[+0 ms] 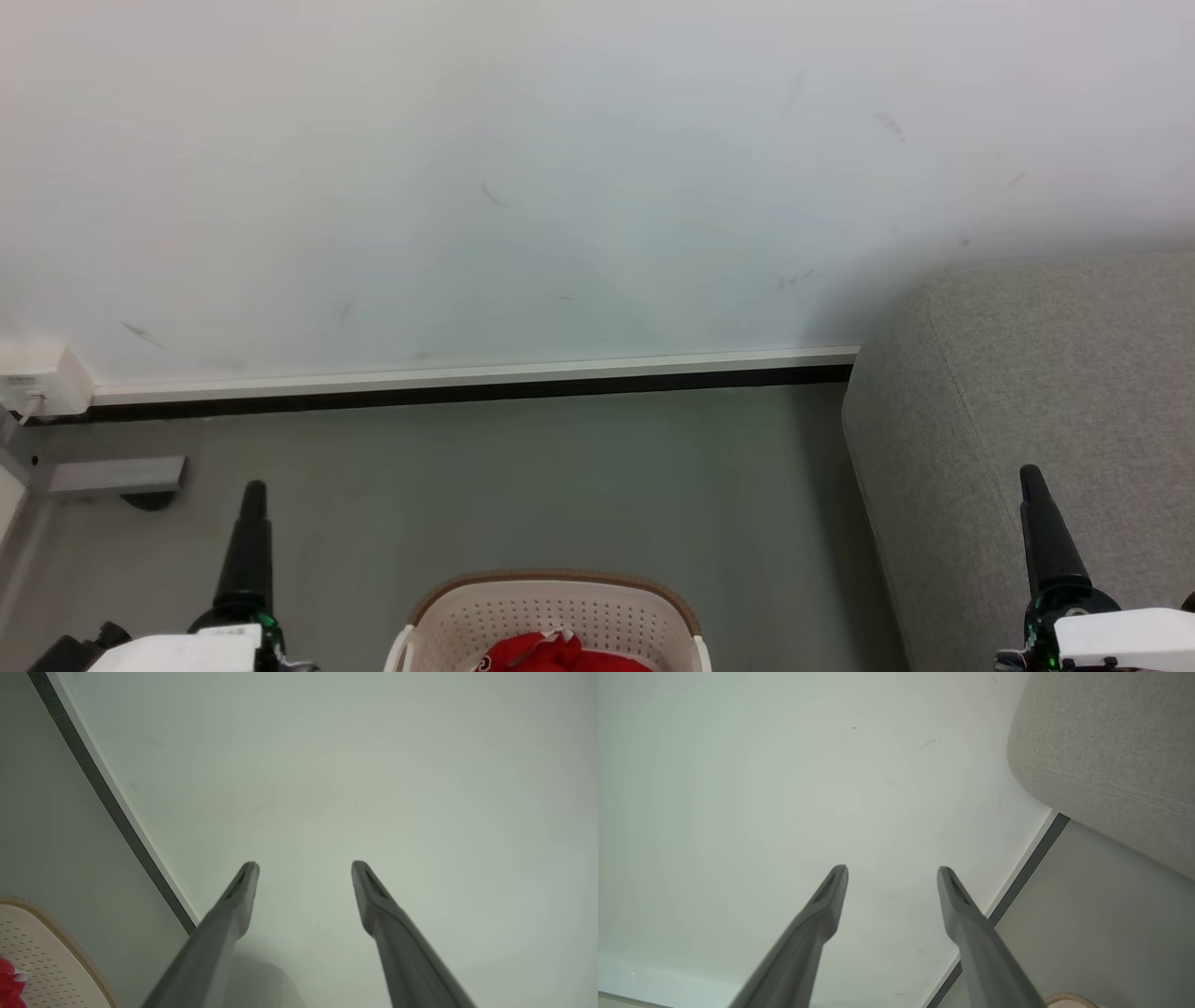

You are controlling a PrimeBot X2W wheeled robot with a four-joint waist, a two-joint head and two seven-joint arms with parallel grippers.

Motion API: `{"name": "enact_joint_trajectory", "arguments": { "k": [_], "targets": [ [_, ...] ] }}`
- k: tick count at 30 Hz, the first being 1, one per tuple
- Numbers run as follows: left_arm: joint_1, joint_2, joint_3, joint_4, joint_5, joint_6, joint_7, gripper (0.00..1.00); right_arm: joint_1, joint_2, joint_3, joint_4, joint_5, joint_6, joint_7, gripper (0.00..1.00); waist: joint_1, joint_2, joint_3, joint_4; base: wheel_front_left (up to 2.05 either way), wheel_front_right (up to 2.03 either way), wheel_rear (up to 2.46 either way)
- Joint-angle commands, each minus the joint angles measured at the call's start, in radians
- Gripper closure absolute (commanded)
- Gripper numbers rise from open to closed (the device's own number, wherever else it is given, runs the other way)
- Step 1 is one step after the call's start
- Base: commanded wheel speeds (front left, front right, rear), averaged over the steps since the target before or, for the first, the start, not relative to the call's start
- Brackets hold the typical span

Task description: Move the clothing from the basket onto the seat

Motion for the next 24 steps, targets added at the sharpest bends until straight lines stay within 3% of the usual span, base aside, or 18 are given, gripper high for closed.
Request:
{"name": "enact_joint_trajectory", "arguments": {
  "k": [1, 9, 24],
  "targets": [
    [-0.011, 0.007, 0.01, -0.025, 0.045, -0.005, -0.011, 0.0, -0.029, -0.011, 0.006, -0.026, -0.035, 0.0, -0.011, 0.0, 0.0, 0.0, 0.0, -0.001, 0.0, 0.0, 0.0],
    [-0.003, 0.008, -0.005, -0.059, 0.244, 0.007, -0.041, 0.0, -0.028, -0.02, 0.035, -0.036, -0.195, -0.001, -0.041, 0.0, 0.0, 0.0, -0.002, -0.001, 0.0, 0.0, 0.0],
    [0.022, 0.009, -0.04, -0.12, 0.592, 0.072, -0.091, 0.0, -0.037, -0.04, 0.061, -0.036, -0.516, -0.001, -0.091, 0.0, 0.0, 0.0, -0.002, -0.002, 0.0, 0.0, 0.0]
  ]
}}
